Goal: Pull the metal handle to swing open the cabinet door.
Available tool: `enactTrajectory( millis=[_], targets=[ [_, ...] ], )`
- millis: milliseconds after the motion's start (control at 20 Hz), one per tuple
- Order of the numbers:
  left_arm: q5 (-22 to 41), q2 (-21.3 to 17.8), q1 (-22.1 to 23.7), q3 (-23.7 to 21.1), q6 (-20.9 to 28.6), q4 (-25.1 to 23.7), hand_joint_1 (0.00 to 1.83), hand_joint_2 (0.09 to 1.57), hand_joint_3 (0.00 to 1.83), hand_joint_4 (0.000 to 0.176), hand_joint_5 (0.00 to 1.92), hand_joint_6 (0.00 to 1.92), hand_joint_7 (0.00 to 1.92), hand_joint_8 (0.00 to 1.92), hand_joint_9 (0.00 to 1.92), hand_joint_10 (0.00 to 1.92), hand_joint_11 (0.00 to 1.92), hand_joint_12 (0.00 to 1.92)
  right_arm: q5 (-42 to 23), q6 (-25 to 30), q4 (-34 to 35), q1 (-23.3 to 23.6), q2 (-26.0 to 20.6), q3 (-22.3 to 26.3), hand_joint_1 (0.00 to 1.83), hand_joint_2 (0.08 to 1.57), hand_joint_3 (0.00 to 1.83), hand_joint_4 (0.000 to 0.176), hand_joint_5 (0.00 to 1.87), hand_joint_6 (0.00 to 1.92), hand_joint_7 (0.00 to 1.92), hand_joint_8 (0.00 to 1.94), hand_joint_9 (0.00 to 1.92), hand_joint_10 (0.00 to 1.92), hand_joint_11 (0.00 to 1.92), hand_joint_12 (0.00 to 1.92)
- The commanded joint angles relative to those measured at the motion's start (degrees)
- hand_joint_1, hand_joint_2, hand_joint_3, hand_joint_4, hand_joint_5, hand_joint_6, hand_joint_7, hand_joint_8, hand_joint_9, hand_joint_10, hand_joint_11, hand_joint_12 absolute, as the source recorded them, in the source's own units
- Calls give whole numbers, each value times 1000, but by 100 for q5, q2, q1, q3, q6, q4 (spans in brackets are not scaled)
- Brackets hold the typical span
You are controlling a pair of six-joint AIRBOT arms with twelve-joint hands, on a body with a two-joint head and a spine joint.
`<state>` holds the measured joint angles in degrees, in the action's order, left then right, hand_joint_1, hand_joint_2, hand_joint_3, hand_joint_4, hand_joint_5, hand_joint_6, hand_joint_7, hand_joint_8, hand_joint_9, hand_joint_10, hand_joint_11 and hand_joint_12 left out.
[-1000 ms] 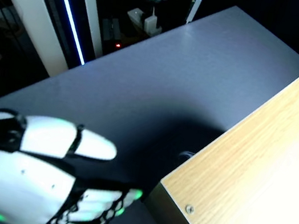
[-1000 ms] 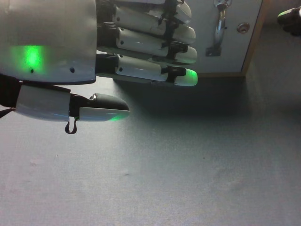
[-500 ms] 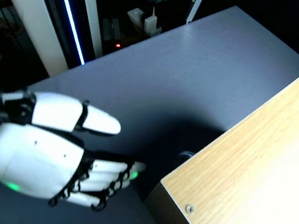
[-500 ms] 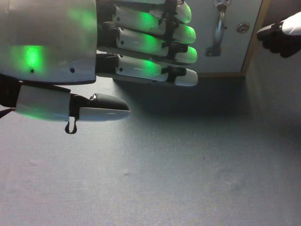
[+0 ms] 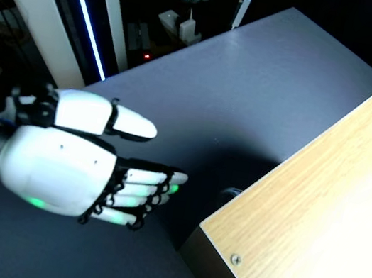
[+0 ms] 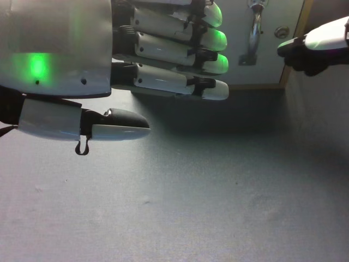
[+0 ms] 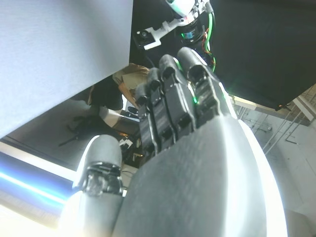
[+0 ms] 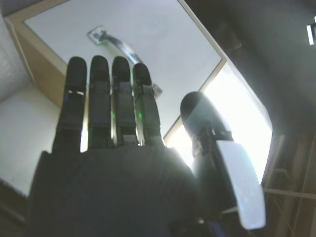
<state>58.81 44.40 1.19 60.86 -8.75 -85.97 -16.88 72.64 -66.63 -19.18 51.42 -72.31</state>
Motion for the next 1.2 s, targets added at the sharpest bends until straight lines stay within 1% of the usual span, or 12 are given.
enactTrajectory(
  millis=[0,300,500,700,800,900,1150],
  targets=[
    [142,-39,56,-2,-52,553,0,1571,119,0,388,2,397,1,360,0,26,723,-53,74,244,39,13,-46,0,1571,115,0,390,3,383,3,346,4,0,909],
    [142,-39,56,-2,-52,553,0,1571,111,0,387,1,396,2,364,3,30,722,437,74,273,40,367,-214,0,1571,112,0,404,7,393,5,354,5,0,915],
    [142,-39,56,-2,-52,553,0,1571,121,0,394,3,401,3,365,3,28,721,607,72,273,40,531,-341,0,1571,110,0,404,5,396,4,359,5,0,927],
    [142,-39,56,-2,-52,553,0,1571,105,0,379,0,387,0,350,0,21,719,769,72,274,40,642,-393,0,1571,109,0,373,0,364,0,326,0,0,875],
    [142,-39,56,-2,-52,553,0,1571,95,0,380,3,387,2,348,1,20,717,798,72,275,40,687,-418,0,1571,117,0,402,9,392,7,357,9,0,941],
    [142,-39,56,-2,-52,553,0,1571,93,0,383,4,389,3,351,3,21,716,803,72,281,44,753,-466,0,1571,117,0,394,3,386,1,349,3,0,913],
    [142,-39,56,-2,-52,553,0,1571,92,0,384,3,390,2,352,2,23,716,798,72,457,98,837,-470,0,1571,124,0,400,2,396,2,362,4,0,919]
  ],
)
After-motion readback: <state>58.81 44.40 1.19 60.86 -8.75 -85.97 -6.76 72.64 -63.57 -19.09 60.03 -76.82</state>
